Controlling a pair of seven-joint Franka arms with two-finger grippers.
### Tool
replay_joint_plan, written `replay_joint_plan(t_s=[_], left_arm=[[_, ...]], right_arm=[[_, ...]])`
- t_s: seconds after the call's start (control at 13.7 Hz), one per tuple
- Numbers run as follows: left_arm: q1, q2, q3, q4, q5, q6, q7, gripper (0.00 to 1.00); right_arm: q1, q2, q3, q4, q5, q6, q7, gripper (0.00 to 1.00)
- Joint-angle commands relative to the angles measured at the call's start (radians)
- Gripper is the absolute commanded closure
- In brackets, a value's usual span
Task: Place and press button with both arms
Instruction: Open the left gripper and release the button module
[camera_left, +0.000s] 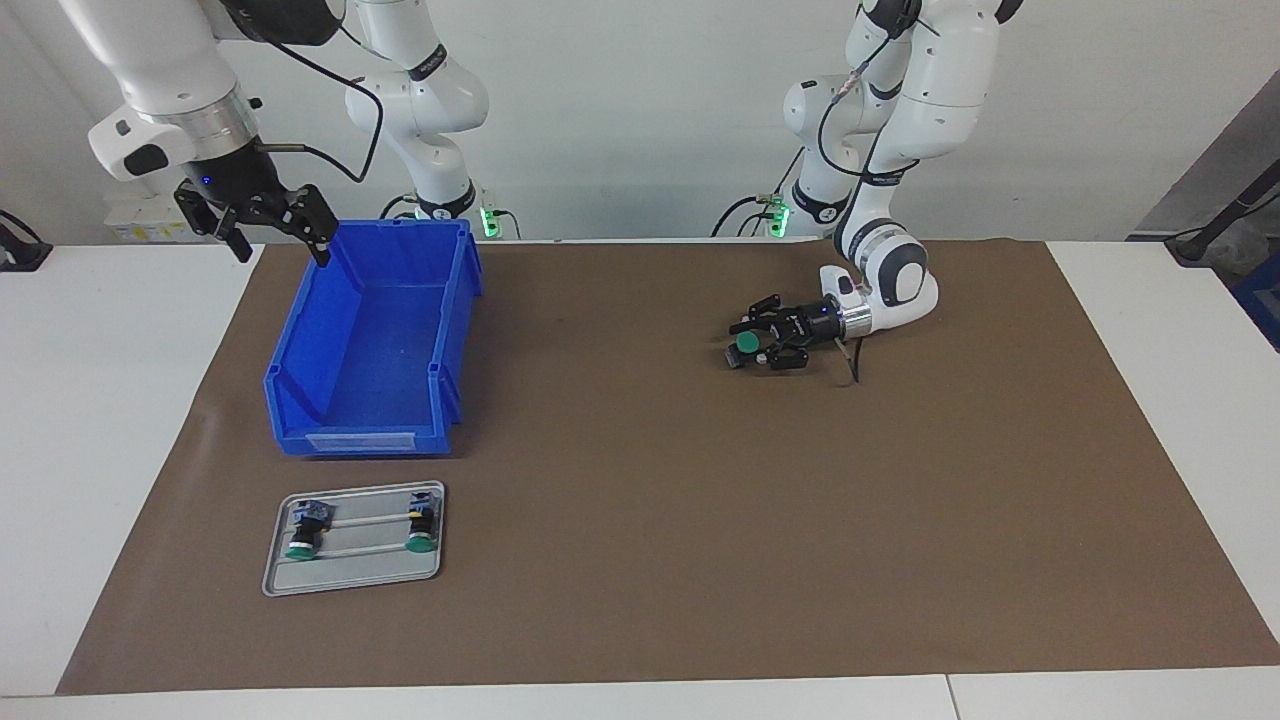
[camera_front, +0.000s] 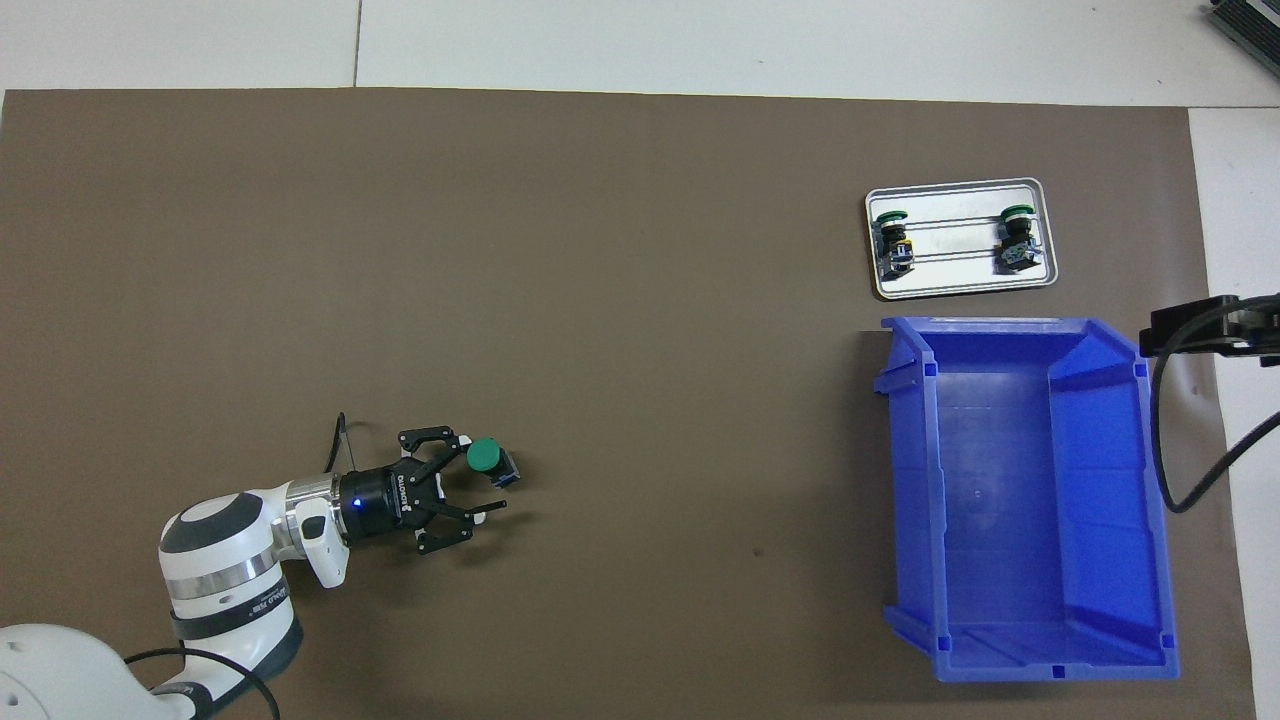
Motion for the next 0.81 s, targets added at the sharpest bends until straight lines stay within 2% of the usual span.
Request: replay_joint_plan(t_s=[0.0, 0.22, 0.73], left_arm=[[0.002, 0.020, 0.005, -0.038, 0.003, 0.033, 0.156, 0.07], [0.002, 0.019, 0.005, -0.038, 0.003, 0.033, 0.148, 0.02], [0.002, 0.017, 0.005, -0.038, 0.004, 0.021, 0.141, 0.02]], right_arm=[[-0.015, -0.017, 0.013, -0.019, 0.015, 0.007, -0.005, 0.00], [-0.015, -0.017, 0.013, -0.019, 0.015, 0.007, -0.005, 0.00], [-0.013, -0.017, 0.013, -0.019, 0.015, 0.007, -0.005, 0.00]])
